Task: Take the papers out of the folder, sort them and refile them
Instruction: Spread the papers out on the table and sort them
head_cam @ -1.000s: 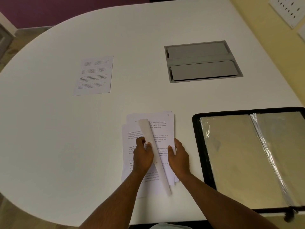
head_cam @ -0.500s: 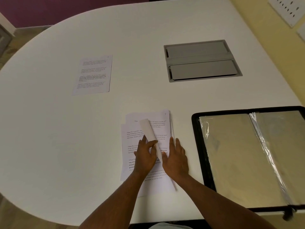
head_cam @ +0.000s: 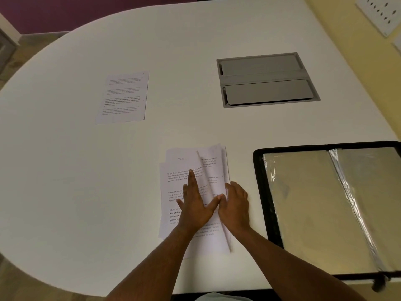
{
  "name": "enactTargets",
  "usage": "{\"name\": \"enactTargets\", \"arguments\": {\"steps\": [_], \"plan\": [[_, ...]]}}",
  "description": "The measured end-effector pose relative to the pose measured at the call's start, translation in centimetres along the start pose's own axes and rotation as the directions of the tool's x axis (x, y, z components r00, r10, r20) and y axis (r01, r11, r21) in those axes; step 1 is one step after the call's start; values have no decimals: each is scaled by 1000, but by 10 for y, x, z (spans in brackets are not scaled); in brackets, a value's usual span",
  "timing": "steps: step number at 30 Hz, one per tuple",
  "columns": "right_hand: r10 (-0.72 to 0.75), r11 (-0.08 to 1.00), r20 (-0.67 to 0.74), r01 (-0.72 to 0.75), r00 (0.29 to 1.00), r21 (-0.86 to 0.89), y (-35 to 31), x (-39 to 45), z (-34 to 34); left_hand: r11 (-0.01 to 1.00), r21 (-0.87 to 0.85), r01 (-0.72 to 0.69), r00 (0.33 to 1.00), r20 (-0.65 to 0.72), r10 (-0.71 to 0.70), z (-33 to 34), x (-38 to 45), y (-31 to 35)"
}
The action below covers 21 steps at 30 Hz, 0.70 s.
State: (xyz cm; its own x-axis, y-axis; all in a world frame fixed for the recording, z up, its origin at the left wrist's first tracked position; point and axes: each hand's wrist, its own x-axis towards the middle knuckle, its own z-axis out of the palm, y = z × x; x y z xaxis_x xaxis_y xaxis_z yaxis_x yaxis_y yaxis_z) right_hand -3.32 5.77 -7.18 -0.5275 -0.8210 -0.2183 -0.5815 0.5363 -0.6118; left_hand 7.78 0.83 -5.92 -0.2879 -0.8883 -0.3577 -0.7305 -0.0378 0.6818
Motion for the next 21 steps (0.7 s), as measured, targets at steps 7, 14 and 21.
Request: {"name": "enactTargets", "arguments": {"steps": [7,14,21], "plan": [[61,946,73,-81,995,314,6,5,-4,1000,8,26,1000,10,-26,4,4,-1],[-4,890,145,-62,989,451,-3,1,-8,999,-37,38,999,-30,-39,6,9,-3],[-151,898,311,-1,938,440,-6,-5,-4,960,-268,81,991,-83,-106,0,20,-6]]}}
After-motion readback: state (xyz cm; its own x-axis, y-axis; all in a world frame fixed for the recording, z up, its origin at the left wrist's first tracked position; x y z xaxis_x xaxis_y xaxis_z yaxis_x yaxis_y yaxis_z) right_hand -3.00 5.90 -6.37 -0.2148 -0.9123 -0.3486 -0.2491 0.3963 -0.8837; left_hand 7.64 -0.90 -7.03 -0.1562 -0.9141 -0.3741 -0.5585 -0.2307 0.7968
